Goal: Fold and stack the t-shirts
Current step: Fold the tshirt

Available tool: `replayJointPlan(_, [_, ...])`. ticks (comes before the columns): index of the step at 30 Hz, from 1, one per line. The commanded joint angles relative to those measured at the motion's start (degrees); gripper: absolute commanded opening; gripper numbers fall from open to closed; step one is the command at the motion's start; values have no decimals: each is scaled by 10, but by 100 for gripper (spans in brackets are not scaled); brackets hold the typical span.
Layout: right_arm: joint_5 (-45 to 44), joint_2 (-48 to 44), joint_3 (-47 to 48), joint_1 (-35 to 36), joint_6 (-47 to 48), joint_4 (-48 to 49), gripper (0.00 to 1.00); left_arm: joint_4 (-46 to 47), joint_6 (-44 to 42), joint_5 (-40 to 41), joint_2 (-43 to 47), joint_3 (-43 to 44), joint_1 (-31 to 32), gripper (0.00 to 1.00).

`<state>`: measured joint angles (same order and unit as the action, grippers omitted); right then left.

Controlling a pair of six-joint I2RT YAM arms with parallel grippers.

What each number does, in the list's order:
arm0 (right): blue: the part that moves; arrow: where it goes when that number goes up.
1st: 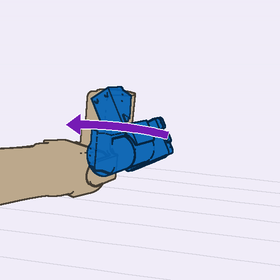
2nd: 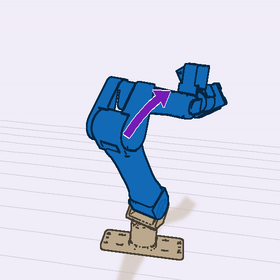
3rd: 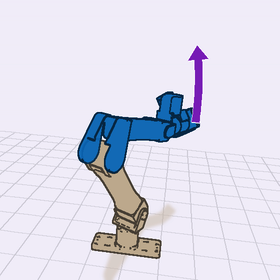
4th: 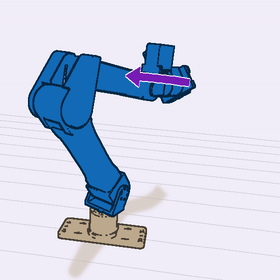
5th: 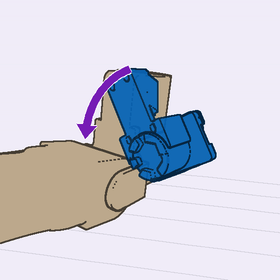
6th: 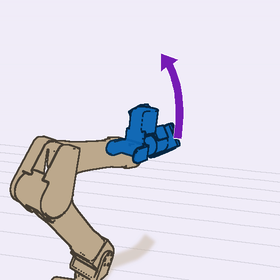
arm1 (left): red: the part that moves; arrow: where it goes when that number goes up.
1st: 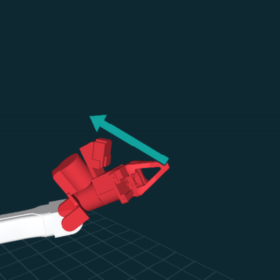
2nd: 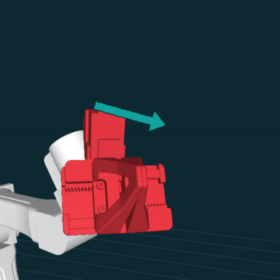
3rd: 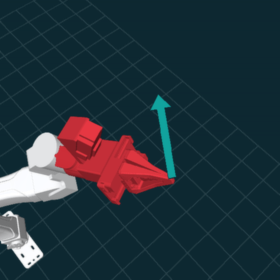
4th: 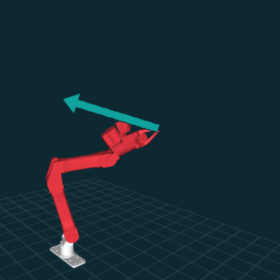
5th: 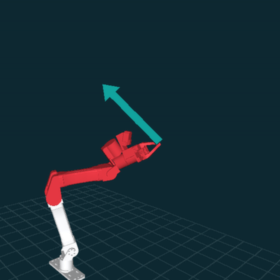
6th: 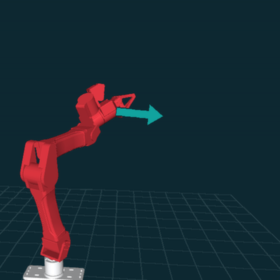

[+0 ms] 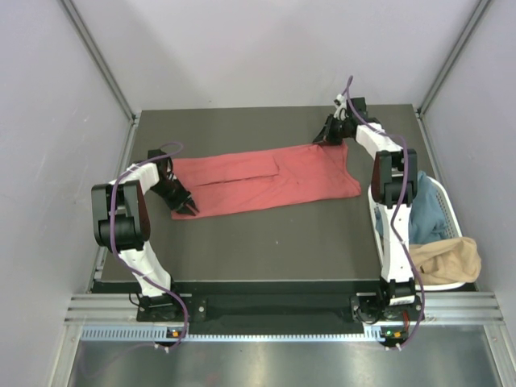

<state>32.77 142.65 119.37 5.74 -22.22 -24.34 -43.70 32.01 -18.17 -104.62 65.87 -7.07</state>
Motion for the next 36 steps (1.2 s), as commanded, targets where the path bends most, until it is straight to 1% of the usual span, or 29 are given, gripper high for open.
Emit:
replayJointPlan(1, [-18,-68,-32,1,-4,10,0,8,-1,-12,6,8,-3,25])
replayJointPlan(3, [-31,-123,-68,2,2,17,0,12,-3,-16,4,8,-2,25])
replayJointPlan(7, [-38,-192,-136,1,2,36,0,13,-8,-17,2,8,-1,25])
replayJointPlan(11, [-30,-246,-207,1,-13,78,1,13,-13,-19,1,4,-2,25])
replayJointPlan(13, [-27,-256,-234,1,-23,96,4,13,-14,-20,1,4,-3,25])
replayJointPlan(16, [-22,-237,-220,1,-34,106,6,13,-16,-22,-1,6,-3,25])
replayJointPlan(18, [-7,-208,-196,2,-44,119,6,15,-19,-28,1,8,-3,25])
replayJointPlan(22, [-3,-155,-145,3,-70,126,6,52,-35,-86,26,5,2,26])
replayJointPlan(25, [-11,-134,-114,2,-77,126,7,77,-41,-99,56,5,15,27])
replayJointPlan(28, [-27,-121,-91,1,-79,107,7,125,-33,-116,87,0,41,29])
replayJointPlan(31, [-33,-126,-99,-2,-78,101,8,197,-11,-126,100,4,91,31])
replayJointPlan(32, [-41,-127,-100,-2,-74,97,9,221,1,-121,96,15,122,32])
replayJointPlan(33, [-46,-129,-103,-2,-66,91,9,239,5,-106,91,23,139,32])
replayJointPlan(34, [-52,-134,-105,-2,-63,76,9,274,9,-93,83,33,155,32])
replayJointPlan(35, [-57,-135,-106,-2,-62,69,9,292,19,-85,56,54,184,32])
replayJointPlan(36, [-61,-137,-107,-2,-52,61,9,307,24,-72,37,66,195,32])
